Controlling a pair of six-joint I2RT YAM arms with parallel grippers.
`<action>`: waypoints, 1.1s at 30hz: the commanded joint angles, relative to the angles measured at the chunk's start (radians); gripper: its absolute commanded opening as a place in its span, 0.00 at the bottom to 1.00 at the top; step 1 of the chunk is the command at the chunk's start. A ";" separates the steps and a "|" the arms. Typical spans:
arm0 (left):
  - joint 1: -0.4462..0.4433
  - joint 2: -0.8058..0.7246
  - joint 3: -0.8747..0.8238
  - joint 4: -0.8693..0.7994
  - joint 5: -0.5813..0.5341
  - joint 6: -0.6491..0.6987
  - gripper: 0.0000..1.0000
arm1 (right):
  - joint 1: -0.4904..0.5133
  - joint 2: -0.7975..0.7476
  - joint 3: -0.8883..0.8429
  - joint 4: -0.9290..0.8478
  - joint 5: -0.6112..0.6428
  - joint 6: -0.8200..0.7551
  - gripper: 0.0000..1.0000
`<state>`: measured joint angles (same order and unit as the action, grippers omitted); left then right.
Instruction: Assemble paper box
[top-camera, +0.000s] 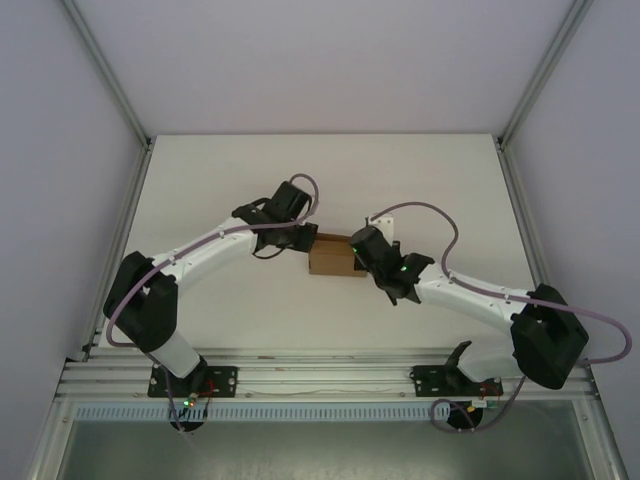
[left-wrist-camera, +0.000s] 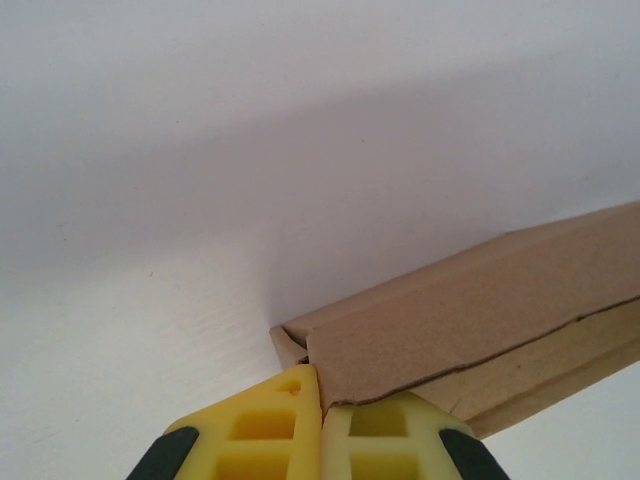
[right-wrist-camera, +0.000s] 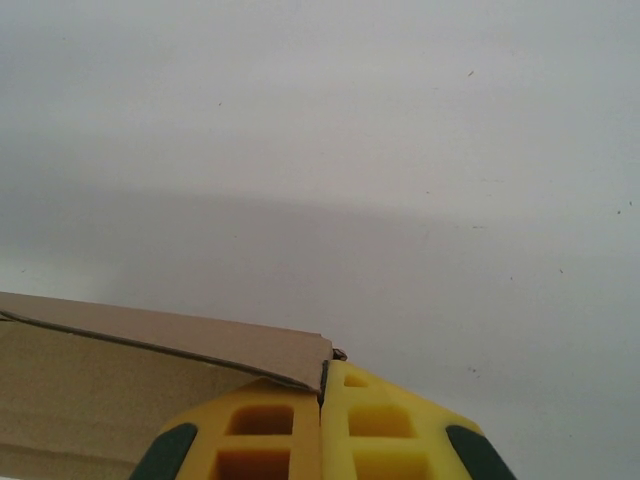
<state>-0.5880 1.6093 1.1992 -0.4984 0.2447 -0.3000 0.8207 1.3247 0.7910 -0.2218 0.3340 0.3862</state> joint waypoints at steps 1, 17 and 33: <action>-0.018 -0.039 -0.028 0.029 -0.048 -0.114 0.00 | 0.016 -0.016 -0.013 -0.024 0.095 0.028 0.00; -0.021 0.015 0.011 -0.039 0.070 -0.242 0.00 | 0.037 0.007 -0.045 0.000 0.136 0.038 0.00; -0.164 -0.057 -0.335 0.205 -0.242 -0.186 0.00 | 0.038 -0.071 -0.314 0.336 0.078 -0.048 0.00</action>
<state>-0.7116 1.5211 0.9646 -0.2028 0.0628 -0.4965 0.8581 1.2491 0.5503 0.1200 0.4458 0.3573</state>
